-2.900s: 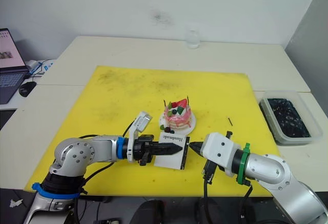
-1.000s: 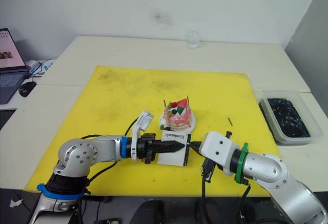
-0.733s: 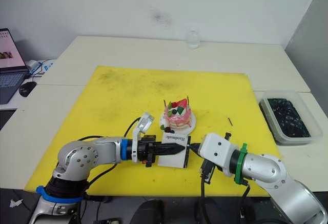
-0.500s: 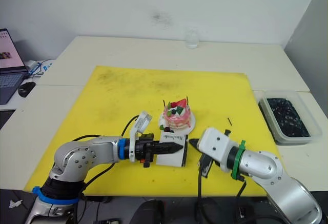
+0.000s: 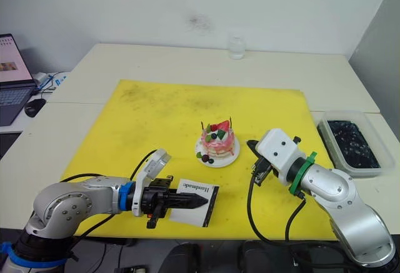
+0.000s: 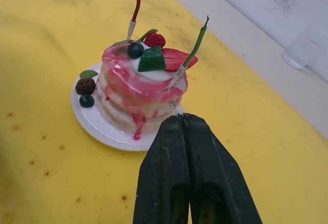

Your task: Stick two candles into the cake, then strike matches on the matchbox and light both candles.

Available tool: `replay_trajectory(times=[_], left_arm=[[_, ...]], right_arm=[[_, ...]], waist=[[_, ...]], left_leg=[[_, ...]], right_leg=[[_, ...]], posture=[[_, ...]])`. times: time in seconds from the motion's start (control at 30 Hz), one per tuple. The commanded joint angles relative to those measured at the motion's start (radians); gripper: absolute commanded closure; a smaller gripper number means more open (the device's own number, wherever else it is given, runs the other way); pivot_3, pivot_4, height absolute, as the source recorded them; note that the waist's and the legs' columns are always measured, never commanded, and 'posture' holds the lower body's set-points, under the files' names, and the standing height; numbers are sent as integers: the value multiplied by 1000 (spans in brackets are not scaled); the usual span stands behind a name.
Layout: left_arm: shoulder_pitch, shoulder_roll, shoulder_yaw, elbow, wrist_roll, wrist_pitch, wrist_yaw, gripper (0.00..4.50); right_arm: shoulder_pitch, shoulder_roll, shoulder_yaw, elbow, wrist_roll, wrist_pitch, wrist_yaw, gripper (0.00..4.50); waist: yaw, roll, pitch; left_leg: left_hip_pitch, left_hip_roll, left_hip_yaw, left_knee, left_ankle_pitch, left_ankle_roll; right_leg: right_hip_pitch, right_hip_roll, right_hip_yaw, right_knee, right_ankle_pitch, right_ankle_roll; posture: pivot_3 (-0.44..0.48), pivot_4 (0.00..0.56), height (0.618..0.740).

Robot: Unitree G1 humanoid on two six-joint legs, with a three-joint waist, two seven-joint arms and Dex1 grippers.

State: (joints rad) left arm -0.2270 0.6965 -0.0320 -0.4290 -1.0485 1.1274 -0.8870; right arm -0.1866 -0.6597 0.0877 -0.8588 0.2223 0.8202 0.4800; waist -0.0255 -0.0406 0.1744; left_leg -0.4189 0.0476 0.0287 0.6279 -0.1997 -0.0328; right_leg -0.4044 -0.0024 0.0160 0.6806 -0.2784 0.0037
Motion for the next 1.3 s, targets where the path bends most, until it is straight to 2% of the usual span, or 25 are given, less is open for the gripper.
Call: replay_trajectory(times=[0.03, 0.5, 0.83, 1.07, 1.3], left_arm=[[-9, -27, 23, 18, -11, -15, 19, 4500], [-172, -130, 68, 204, -128, 125, 90, 4500], [-189, -143, 75, 193, -118, 118, 102, 4500], [-179, -148, 68, 163, -98, 91, 112, 4500], [-154, -143, 54, 130, -61, 63, 107, 4500]], right_arm=[[-20, -7, -41, -49, 22, 6, 9, 4456], [37, -28, -59, -129, 151, -112, 143, 4456], [105, -77, 15, -139, 143, -132, 172, 4456], [83, -89, 78, -101, 86, -172, 167, 4456], [65, -68, 88, -60, 39, -220, 152, 4456]], waist=[[0, 0, 0], [-1, 0, 0], [0, 0, 0], [0, 0, 0], [0, 0, 0]], left_leg=[[0, 0, 0, 0, 0, 0], [0, 0, 0, 0, 0, 0], [0, 0, 0, 0, 0, 0], [0, 0, 0, 0, 0, 0], [0, 0, 0, 0, 0, 0]], right_leg=[[0, 0, 0, 0, 0, 0], [0, 3, 0, 0, 0, 0], [0, 2, 0, 1, 0, 0], [0, 2, 0, 1, 0, 0], [0, 2, 0, 1, 0, 0]], posture=[[0, 150, 740], [0, 150, 740], [0, 150, 740], [0, 150, 740], [0, 150, 740]])
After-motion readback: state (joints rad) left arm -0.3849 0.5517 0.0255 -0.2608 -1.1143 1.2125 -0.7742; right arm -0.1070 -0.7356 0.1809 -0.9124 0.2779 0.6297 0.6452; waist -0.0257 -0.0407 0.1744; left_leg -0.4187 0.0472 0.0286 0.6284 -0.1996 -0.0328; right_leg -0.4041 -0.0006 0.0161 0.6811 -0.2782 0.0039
